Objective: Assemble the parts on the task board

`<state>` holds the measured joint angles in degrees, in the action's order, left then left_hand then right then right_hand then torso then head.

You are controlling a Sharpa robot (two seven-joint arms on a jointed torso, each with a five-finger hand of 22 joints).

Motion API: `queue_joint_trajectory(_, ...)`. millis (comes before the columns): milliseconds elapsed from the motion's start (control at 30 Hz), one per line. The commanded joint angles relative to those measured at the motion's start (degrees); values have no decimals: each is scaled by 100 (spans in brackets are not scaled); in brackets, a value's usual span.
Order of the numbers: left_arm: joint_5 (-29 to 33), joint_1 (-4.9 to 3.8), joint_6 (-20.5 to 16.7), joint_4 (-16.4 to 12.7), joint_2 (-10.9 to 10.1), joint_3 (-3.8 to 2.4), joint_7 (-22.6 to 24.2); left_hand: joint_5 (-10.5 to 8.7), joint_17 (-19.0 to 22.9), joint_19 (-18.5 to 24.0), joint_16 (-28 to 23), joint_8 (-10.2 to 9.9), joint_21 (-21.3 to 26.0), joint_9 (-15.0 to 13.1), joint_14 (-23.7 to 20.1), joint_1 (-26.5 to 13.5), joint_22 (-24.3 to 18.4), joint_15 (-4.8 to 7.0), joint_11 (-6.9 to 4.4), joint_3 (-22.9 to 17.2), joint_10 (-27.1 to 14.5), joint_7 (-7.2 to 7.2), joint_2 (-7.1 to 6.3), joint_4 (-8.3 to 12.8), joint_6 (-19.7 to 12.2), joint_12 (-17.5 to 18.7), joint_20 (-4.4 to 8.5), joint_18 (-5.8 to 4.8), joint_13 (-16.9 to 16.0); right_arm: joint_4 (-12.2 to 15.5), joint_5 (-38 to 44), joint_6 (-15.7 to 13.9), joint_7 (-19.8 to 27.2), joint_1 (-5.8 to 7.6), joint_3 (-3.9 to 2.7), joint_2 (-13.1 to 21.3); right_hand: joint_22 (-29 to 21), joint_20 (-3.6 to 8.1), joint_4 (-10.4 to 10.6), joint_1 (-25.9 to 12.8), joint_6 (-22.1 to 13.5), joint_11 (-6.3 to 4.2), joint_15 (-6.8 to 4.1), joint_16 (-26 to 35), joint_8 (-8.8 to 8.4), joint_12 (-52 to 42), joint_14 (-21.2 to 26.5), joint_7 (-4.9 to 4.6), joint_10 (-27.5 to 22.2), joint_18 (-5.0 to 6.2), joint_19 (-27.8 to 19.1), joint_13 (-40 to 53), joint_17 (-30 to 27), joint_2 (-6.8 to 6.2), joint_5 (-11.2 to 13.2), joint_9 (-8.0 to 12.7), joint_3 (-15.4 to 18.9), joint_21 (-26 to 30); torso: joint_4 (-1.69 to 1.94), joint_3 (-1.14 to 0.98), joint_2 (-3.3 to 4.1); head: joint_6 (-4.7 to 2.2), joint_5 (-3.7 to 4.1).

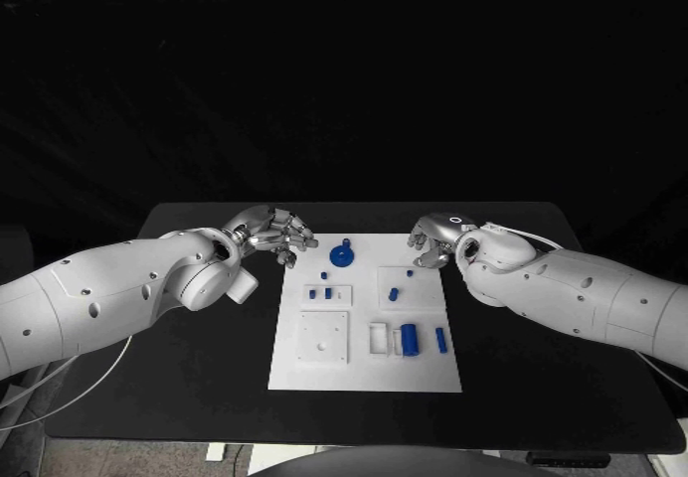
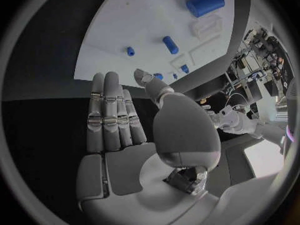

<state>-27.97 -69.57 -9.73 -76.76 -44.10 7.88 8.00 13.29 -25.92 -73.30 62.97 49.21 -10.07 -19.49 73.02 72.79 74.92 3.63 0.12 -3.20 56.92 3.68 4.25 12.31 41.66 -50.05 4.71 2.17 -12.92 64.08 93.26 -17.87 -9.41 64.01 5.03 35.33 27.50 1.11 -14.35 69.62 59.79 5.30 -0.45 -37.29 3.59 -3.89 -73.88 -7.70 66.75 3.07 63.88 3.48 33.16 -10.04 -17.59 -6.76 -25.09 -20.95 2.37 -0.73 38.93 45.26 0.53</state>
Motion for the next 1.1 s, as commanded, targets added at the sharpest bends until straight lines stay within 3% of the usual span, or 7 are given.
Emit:
queue_joint_trajectory(33,62,-1,120,-24,17,-4,78,-9,5,-13,35,37,29,5,-46,-45,94,-7,-3,-3,-34,11,-5,20,-11,-11,-3,28,5,-39,187,-153,-60,-37,15,-36,55,-7,19,-5,96,-37,14,-44,11,26,-45,13,101,116,21,-3,-8,-9,-12,65,-48,12,3,0,0,14,8)
queue_joint_trajectory(267,63,3,146,-24,23,-4,82,-21,15,-17,36,44,33,23,-47,-47,94,-8,-2,9,-27,12,-4,19,-12,-9,-5,30,35,-115,221,-190,-55,-140,65,-117,226,14,21,-49,217,-78,-11,-104,4,37,-57,47,248,119,4,-4,-12,-11,-60,104,-131,-20,5,-4,1,20,22)
queue_joint_trajectory(700,63,13,212,-36,41,-4,75,-21,15,-17,36,44,33,23,-47,-47,94,-8,-2,9,-27,12,-4,19,-12,-9,-5,30,35,-309,255,-256,-46,-281,87,-286,554,36,33,-85,386,-134,-39,-151,10,32,-64,96,432,115,-47,-1,-18,41,-42,43,-258,-19,7,1,6,58,29)
queue_joint_trajectory(1100,63,14,251,-51,47,-4,56,-31,27,-20,37,43,42,55,-56,-44,93,-12,4,26,-44,16,11,10,-24,-12,-8,32,72,-449,267,-170,-35,-350,100,-376,855,59,50,-34,573,-191,-65,-160,6,35,-50,148,609,98,-133,-1,-5,159,417,-61,-459,-31,6,2,6,78,35)
